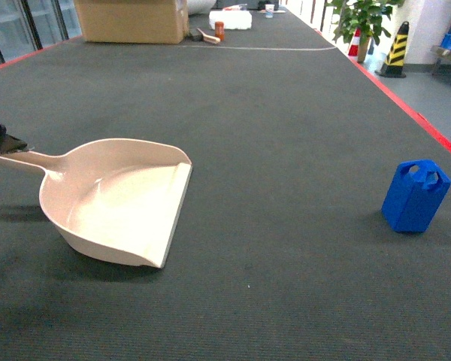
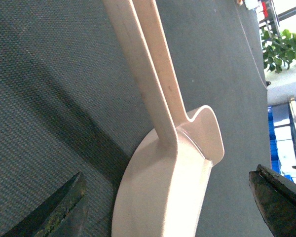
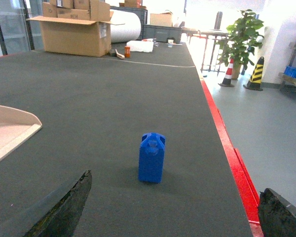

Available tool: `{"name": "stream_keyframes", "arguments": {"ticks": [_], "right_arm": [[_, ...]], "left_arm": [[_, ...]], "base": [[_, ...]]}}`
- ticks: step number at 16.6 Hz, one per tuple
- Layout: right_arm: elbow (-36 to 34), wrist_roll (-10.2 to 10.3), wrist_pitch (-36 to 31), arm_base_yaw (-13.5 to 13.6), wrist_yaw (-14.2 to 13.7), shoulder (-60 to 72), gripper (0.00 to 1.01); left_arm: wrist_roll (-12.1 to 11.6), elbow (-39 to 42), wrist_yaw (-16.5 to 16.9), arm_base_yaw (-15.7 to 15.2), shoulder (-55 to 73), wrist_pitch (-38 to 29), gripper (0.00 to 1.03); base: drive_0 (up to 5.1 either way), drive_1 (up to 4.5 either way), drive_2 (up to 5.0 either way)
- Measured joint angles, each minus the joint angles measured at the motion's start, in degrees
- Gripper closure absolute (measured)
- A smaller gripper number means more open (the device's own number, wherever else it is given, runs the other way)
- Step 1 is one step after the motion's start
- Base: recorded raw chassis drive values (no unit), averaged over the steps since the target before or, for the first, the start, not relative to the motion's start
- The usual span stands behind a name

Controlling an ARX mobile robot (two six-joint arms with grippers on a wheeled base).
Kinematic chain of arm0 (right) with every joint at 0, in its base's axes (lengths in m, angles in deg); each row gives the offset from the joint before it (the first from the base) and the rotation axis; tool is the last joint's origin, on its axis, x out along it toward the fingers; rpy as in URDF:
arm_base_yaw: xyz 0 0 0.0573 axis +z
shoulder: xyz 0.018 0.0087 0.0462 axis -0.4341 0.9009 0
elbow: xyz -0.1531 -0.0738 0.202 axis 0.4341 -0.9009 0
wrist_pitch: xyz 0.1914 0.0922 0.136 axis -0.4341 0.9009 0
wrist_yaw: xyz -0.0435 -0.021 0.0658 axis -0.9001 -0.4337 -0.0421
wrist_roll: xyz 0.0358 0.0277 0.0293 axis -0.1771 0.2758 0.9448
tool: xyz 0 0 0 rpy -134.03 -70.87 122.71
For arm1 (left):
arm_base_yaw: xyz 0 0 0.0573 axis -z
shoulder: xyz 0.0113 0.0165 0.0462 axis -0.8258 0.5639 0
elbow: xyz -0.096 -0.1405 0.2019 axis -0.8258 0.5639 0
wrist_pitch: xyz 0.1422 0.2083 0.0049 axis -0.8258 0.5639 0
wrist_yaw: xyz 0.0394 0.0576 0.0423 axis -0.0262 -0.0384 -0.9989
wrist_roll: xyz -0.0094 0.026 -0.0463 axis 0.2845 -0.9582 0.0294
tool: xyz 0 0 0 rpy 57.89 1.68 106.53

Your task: Place part in tray to right shelf

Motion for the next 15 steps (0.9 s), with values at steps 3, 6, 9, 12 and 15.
{"name": "stream_keyframes", "arguments": {"ticks": [3,6,9,12,15], "right_arm": [[0.0,0.0,0.0,0.0,0.0,0.0,0.03],[0.0,0.0,0.0,0.0,0.0,0.0,0.03],[0.0,0.0,0.0,0.0,0.0,0.0,0.03],[0.0,0.0,0.0,0.0,0.0,0.0,0.03],[0.0,0.0,0.0,0.0,0.0,0.0,0.03]], "left_arm": [[0.8,0.0,0.0,0.1,-0.1,0.2,0.05],[4.0,1.3,1.4,-0.1,1.2,-9.8,0.05],[5.7,-4.0,1.9,-0.1,6.5,-8.5,0.05],[5.7,-12.7,1.9,-0.4,13.7,-6.2,0.05],[5.8,-19.8,1.7,-2.4,19.8,-5.3,0.05]], "base": [[0.0,0.0,0.0],[0.0,0.0,0.0],[0.0,0.0,0.0],[0.0,0.0,0.0],[0.0,0.0,0.0]]}}
